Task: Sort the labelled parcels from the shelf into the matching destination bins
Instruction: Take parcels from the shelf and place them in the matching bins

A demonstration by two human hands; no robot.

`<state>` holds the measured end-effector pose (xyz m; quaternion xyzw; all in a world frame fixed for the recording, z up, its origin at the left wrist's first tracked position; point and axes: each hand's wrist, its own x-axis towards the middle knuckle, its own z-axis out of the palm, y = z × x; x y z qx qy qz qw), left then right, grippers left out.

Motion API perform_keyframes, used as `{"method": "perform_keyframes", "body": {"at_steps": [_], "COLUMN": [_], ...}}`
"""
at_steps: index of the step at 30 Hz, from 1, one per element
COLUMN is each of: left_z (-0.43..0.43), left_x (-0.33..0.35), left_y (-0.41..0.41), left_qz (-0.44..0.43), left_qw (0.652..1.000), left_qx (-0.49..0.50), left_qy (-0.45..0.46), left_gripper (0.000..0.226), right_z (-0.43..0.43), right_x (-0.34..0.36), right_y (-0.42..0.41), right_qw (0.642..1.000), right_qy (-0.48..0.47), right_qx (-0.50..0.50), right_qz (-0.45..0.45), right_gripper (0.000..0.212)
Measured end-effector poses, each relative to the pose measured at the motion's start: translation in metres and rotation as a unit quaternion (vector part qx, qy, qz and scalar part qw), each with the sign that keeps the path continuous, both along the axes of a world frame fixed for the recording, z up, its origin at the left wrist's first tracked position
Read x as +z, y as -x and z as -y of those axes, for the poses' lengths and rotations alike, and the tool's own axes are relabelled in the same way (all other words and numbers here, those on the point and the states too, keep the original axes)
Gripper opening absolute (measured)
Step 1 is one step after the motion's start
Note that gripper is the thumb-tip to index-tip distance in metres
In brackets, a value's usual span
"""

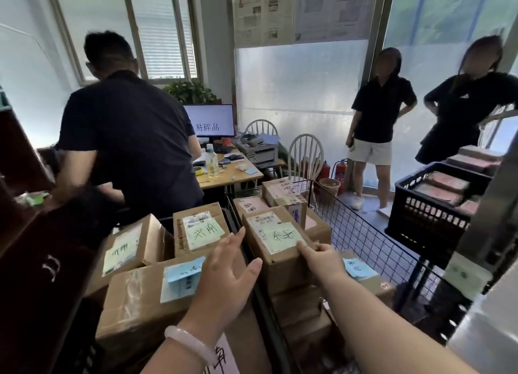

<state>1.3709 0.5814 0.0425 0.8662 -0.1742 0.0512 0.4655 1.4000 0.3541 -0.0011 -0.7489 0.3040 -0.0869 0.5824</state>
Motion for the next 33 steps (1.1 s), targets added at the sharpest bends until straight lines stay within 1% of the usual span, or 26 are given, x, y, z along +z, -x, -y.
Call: {"method": "perform_keyframes", "body": {"at_steps": [4,7,10,12,14,16,19,23,27,30,33], "left_z": [0.007,0.022,0.046,0.068,0.093,0.124,0.175,0.236,0.28,0.304,0.321], "left_x": [-0.003,-0.005,-0.007,-0.007,-0.007,-0.006,-0.006,-0.008,-0.012,-0.013,-0.011], "left_y": [-0.008,-0.008,-0.004,0.003,0.013,0.028,0.061,0.116,0.179,0.222,0.26], "left_qz": [0.018,0.046,0.082,0.106,0.128,0.157,0.196,0.243,0.259,0.261,0.256], "left_qw": [0.999,0.994,0.986,0.979,0.97,0.958,0.938,0.905,0.876,0.86,0.849], "left_qx": [-0.022,-0.047,-0.069,-0.092,-0.119,-0.149,-0.209,-0.3,-0.379,-0.422,-0.452], "left_qy": [-0.038,-0.085,-0.127,-0.148,-0.168,-0.186,-0.193,-0.181,-0.146,-0.121,-0.101], "left_gripper": [0.062,0.064,0.068,0.069,0.072,0.074,0.075,0.074,0.074,0.074,0.072], "right_z": [0.001,0.008,0.017,0.029,0.045,0.066,0.095,0.119,0.135,0.142,0.143], "right_x": [-0.004,0.0,0.008,0.014,0.019,0.025,0.029,0.033,0.034,0.039,0.048], "right_y": [-0.001,0.02,0.061,0.095,0.132,0.172,0.235,0.314,0.386,0.438,0.483], "right_qw": [0.998,0.994,0.977,0.952,0.914,0.889,0.874,0.847,0.847,0.842,0.835], "right_qy": [0.004,0.07,0.171,0.276,0.395,0.455,0.484,0.52,0.498,0.489,0.489], "right_qx": [0.054,0.074,0.096,0.09,0.058,0.024,-0.02,-0.085,-0.154,-0.205,-0.243], "right_qz": [0.009,0.03,0.084,0.103,0.079,0.033,-0.036,-0.072,-0.105,-0.1,-0.069], "right_gripper": [0.059,0.071,0.074,0.074,0.078,0.084,0.09,0.089,0.086,0.081,0.069]}}
